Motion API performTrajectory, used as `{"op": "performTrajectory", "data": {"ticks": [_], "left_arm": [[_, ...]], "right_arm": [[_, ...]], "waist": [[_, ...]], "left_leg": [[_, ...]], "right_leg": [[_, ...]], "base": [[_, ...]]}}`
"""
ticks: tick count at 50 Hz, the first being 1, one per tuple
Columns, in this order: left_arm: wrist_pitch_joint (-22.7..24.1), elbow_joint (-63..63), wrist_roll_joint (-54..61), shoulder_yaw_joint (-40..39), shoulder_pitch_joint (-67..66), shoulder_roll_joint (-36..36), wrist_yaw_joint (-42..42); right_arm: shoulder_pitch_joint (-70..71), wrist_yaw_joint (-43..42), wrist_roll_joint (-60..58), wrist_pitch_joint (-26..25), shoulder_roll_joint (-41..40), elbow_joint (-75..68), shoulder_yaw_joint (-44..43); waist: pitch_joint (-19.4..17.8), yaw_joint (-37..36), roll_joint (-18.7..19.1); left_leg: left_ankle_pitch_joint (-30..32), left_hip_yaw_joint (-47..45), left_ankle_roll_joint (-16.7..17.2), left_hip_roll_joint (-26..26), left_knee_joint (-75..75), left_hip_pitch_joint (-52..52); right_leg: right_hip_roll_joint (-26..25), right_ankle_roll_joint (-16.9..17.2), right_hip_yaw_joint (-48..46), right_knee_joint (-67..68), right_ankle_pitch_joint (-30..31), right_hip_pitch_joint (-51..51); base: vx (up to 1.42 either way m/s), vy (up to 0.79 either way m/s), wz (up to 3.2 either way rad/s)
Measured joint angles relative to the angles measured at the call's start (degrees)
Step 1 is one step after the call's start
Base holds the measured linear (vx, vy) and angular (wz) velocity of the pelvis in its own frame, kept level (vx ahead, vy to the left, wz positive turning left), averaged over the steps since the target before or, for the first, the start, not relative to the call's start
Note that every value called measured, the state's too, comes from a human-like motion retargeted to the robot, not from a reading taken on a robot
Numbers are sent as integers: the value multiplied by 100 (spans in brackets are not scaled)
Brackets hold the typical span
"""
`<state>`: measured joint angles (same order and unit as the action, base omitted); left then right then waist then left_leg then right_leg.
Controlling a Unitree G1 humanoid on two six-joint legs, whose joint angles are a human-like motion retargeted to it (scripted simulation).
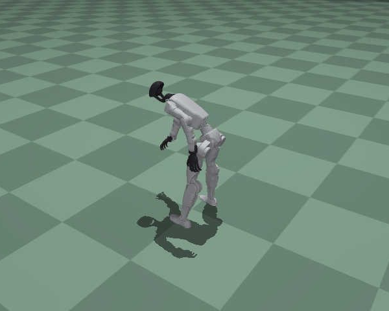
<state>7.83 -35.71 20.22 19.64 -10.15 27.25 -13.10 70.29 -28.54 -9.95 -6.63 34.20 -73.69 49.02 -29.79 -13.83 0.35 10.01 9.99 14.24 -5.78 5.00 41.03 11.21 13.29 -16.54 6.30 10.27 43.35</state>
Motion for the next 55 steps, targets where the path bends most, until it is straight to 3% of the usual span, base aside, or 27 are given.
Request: {"op": "performTrajectory", "data": {"ticks": [2,11,13,20,25,28,33,37,41,44,51,55], "left_arm": [[29,-2,-182,32,-176,19,233],[32,-5,524,-113,-350,83,278],[126,-3,641,-35,-285,58,285],[44,-27,944,488,-435,343,349],[116,-14,989,810,-200,489,223],[220,-47,978,805,-52,483,-8],[319,-200,802,542,149,420,-306],[325,-430,619,261,259,221,-286],[307,-829,249,235,344,-146,-189],[215,-1042,90,-146,173,-262,37],[-18,-1532,-358,-657,232,-458,-15],[-229,-1616,-249,-866,153,-380,-226]], "right_arm": [[579,-8,-314,5,127,-159,58],[3043,303,-880,160,655,-268,1628],[3618,399,-586,308,848,-150,2378],[3912,1173,-1181,280,877,-571,2598],[4112,915,-1704,83,1002,-828,2813],[4070,259,-2096,-192,976,-950,2827],[3864,-246,-2391,-488,611,-1059,2533],[3485,-650,-2340,-532,452,-770,2361],[2869,-880,-2063,-413,415,-230,2441],[1995,-1404,-1902,-478,389,505,1912],[417,-1516,-1754,-449,181,2215,573],[-616,-1579,-1617,-337,-33,3206,-43]], "waist": [[0,-23,-81],[0,86,-61],[0,96,44],[0,11,521],[0,-166,758],[0,-211,710],[0,-44,185],[0,180,-146],[0,325,-51],[0,402,-137],[0,590,-370],[113,553,-670]], "left_leg": [[-139,-183,76,86,-476,821],[-259,124,76,292,-2245,4234],[-214,199,76,371,-2455,4802],[58,532,76,675,-2248,4893],[226,559,76,700,-1930,4893],[295,469,76,628,-1762,4893],[303,209,76,416,-1565,4893],[206,-80,76,361,-1584,4670],[132,-163,76,325,-1489,3887],[-106,-240,76,318,-1704,3181],[-571,-81,57,249,-1897,1449],[-606,-156,-258,277,-1396,-21]], "right_leg": [[66,171,71,501,12,909],[271,171,-101,1697,87,3908],[384,171,-129,2058,34,4509],[798,171,-450,2563,-120,4660],[815,171,-619,2371,15,4660],[700,171,-640,2101,179,4660],[424,171,-470,1524,476,4660],[381,171,-188,1555,447,4620],[336,171,-147,1366,396,3825],[315,171,-78,1395,251,3069],[308,171,-57,1352,-220,1142],[324,109,156,1117,-385,-110]], "base": [[-15,0,-1],[-9,-3,33],[-6,-2,73],[2,2,71],[1,2,14],[0,2,-35],[0,0,-59],[-5,0,-26],[-2,2,-40],[-1,2,-43],[10,-1,-15],[18,1,-25]]}}
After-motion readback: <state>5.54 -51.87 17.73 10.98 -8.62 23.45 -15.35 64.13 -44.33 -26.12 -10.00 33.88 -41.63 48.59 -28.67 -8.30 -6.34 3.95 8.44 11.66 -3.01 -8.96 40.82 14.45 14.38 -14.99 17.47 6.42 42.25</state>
